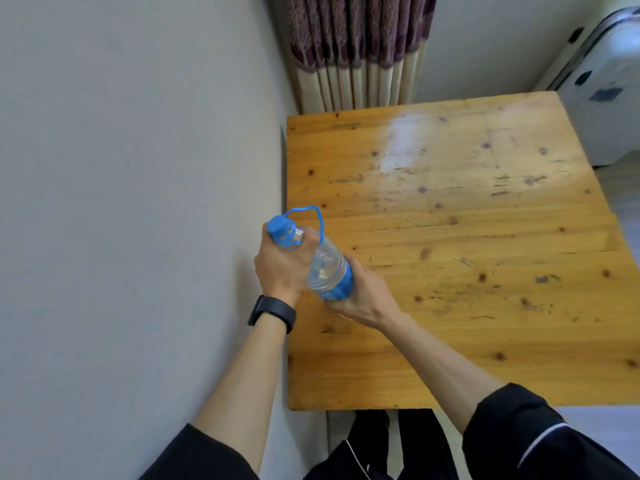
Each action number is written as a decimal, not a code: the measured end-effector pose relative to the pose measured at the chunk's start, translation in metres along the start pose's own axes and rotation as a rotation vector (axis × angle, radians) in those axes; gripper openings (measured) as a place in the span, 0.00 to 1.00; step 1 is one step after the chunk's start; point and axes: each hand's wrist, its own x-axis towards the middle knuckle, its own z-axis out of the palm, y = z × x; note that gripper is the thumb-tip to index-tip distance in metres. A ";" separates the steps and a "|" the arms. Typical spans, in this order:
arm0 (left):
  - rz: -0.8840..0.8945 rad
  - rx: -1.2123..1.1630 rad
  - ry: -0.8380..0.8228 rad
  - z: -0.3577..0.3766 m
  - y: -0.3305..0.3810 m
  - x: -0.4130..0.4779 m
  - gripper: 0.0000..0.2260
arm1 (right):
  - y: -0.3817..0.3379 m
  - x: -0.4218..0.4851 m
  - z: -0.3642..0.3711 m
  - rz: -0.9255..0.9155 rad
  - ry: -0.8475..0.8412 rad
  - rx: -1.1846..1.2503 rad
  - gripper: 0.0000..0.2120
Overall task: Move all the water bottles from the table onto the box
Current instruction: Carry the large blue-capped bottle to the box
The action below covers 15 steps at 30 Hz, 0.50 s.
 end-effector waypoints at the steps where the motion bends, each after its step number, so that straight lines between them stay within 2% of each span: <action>1: -0.003 -0.014 -0.043 0.003 0.005 -0.005 0.17 | 0.002 -0.010 -0.008 0.021 0.009 -0.011 0.41; 3: 0.002 -0.058 -0.128 0.012 0.019 -0.017 0.14 | 0.009 -0.032 -0.025 0.064 0.059 -0.019 0.41; 7: 0.059 -0.186 -0.318 0.043 0.050 -0.047 0.25 | 0.023 -0.082 -0.075 0.144 0.209 -0.040 0.40; 13: 0.114 -0.351 -0.553 0.095 0.122 -0.119 0.27 | 0.038 -0.176 -0.161 0.270 0.490 -0.136 0.41; 15: 0.158 -0.395 -0.637 0.111 0.151 -0.149 0.24 | 0.041 -0.208 -0.190 0.306 0.594 -0.154 0.42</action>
